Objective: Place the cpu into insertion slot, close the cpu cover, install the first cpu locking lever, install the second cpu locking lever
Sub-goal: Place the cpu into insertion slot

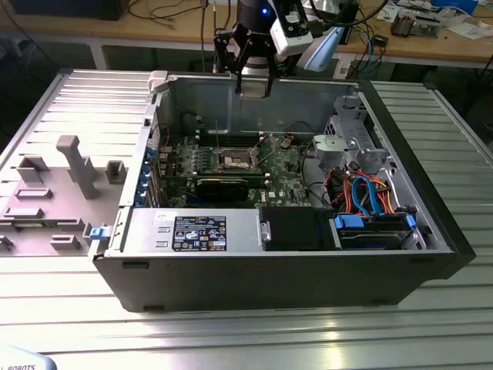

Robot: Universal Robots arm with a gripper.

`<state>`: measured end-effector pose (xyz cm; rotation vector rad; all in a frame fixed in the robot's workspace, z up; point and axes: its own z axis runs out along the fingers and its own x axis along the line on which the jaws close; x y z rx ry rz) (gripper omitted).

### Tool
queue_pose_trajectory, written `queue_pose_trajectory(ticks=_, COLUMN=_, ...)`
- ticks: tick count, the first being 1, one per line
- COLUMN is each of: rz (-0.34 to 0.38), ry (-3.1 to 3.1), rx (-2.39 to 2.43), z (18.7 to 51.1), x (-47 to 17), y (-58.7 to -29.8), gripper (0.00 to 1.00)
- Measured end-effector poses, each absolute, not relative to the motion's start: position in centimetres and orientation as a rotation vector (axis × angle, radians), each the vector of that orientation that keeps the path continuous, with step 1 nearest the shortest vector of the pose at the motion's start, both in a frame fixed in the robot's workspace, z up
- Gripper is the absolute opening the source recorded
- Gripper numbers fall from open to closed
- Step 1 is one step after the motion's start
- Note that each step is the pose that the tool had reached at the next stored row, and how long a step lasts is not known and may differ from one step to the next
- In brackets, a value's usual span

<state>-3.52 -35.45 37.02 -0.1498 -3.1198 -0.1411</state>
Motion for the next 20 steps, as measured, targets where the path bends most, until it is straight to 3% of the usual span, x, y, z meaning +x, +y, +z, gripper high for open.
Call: queue_pose_trajectory(ticks=20, rz=-0.142, ry=-3.117, rx=-0.229, z=36.99, x=-3.8, y=-35.46, gripper=0.54)
